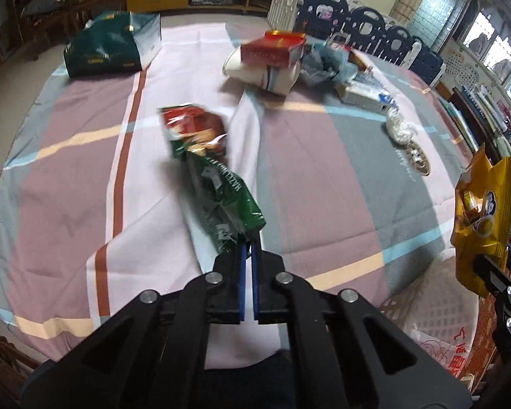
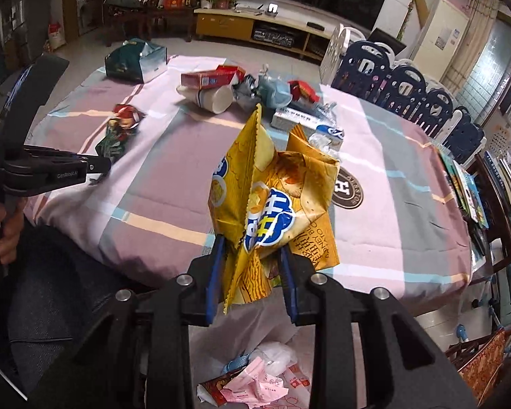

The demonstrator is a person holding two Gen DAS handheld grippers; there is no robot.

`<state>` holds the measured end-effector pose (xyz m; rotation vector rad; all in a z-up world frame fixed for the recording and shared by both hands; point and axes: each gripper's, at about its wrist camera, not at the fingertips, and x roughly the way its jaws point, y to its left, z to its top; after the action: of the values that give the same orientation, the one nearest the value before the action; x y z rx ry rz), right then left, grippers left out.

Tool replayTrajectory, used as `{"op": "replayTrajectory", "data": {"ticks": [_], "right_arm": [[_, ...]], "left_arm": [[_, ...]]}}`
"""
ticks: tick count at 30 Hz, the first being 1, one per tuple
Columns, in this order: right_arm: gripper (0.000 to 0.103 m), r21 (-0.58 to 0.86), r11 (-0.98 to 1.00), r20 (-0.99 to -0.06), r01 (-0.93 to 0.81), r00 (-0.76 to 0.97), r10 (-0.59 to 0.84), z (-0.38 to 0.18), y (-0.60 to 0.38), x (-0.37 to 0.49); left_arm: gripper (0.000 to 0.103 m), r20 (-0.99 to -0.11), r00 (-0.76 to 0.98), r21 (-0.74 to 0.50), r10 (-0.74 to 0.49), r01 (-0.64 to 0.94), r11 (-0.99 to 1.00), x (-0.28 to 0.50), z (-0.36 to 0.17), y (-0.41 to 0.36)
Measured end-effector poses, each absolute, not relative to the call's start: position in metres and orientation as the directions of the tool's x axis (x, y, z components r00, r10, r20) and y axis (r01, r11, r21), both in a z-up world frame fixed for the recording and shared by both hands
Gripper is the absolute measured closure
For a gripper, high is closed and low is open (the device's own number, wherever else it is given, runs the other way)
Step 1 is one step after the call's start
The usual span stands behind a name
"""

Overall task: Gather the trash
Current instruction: 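Carry both held bags over the wastebasket and open both tools to drop them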

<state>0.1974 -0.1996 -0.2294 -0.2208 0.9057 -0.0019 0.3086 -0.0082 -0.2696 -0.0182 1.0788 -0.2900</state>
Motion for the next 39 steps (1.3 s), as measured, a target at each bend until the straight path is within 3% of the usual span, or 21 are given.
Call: {"op": "replayTrajectory", "data": {"ticks": [7, 21, 31, 39], "right_arm": [[0.072, -0.213, 0.976, -0.733, -0.048, 0.668, -0.127, -0.194, -0.207, 0.161], [0.072, -0.226, 0.966, -0.598, 0.125, 0.765, -0.239, -0.117, -0.262, 0.048], [0.072, -0.280, 0.943, -0.549, 0.178, 0.776, -0.310, -0.091, -0.290, -0.033], [0.072, -0.216, 0.962, -0.613, 0.167, 0.744, -0.266, -0.114, -0.310, -0.037]], "left_arm": [[0.101, -0.785, 0.562, -0.126, -0.260, 0.266, 0.956, 0.274, -0.206, -0.015], [0.101, -0.657, 0.647, -0.112, -0.387, 0.424, 0.899, 0.179, -0.114, -0.049], [0.101, -0.652, 0.596, -0.045, -0.468, 0.586, 0.809, 0.094, -0.095, -0.103], [0.101, -0.668, 0.568, 0.016, -0.481, 0.656, 0.754, 0.061, -0.099, -0.137]]}}
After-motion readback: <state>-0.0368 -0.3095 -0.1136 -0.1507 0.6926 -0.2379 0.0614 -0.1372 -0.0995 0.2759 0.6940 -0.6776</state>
